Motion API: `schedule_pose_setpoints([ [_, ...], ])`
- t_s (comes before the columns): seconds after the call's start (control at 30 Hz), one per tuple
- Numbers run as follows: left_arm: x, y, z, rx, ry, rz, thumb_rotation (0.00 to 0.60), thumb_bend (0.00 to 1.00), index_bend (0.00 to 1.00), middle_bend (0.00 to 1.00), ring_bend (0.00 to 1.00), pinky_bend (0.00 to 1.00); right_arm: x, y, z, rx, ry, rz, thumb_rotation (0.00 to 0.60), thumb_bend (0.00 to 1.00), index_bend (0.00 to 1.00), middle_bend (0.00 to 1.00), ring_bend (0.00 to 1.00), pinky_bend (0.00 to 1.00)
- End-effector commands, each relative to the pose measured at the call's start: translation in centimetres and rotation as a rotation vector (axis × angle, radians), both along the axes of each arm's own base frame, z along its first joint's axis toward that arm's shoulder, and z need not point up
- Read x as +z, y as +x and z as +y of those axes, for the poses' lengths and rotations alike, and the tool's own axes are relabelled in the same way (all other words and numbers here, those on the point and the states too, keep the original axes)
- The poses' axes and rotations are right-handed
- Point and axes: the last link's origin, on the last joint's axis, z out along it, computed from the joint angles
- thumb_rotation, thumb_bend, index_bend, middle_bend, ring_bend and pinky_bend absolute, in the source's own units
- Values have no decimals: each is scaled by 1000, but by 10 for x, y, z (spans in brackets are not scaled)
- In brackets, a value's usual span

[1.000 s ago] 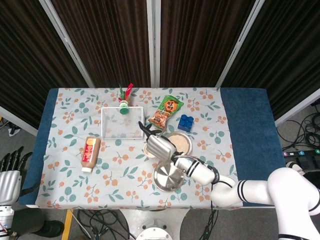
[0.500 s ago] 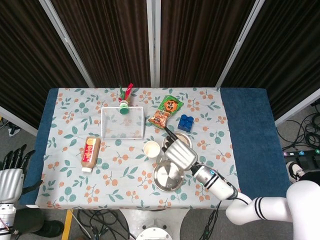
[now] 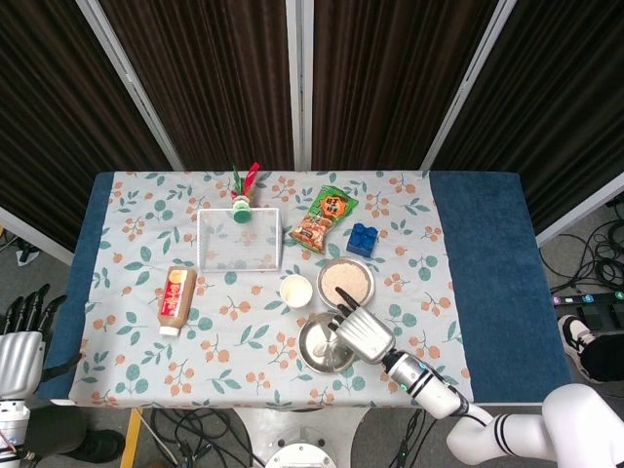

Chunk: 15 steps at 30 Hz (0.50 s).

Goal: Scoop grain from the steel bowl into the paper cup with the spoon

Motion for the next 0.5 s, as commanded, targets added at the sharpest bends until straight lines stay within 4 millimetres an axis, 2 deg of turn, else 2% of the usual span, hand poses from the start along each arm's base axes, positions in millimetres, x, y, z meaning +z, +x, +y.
schedule_pose_setpoints([
  [0.03,0,0,-1,1,2,-1,600,62,206,79,35,20,-4,1,0,-4,9,-6,600,271,480,468,243,0],
  [0.17,1,-1,-2,4,4,-3,600,61,206,79,35,20,-4,2,1,6,9,-7,600,221,372,404,201,0],
  [0.3,1,-2,-2,2,4,-4,600,61,206,79,35,20,5,4,0,7,-10,-32,600,219,354,383,189,0],
  [0.4,1,-2,-2,-1,7,-6,600,62,206,78,35,20,25,7,-1,12,-56,-79,600,220,351,378,189,0],
  [0.5,1,-2,-2,-2,8,-7,600,61,205,79,35,20,59,0,-4,-20,-133,-129,600,227,350,375,189,0],
])
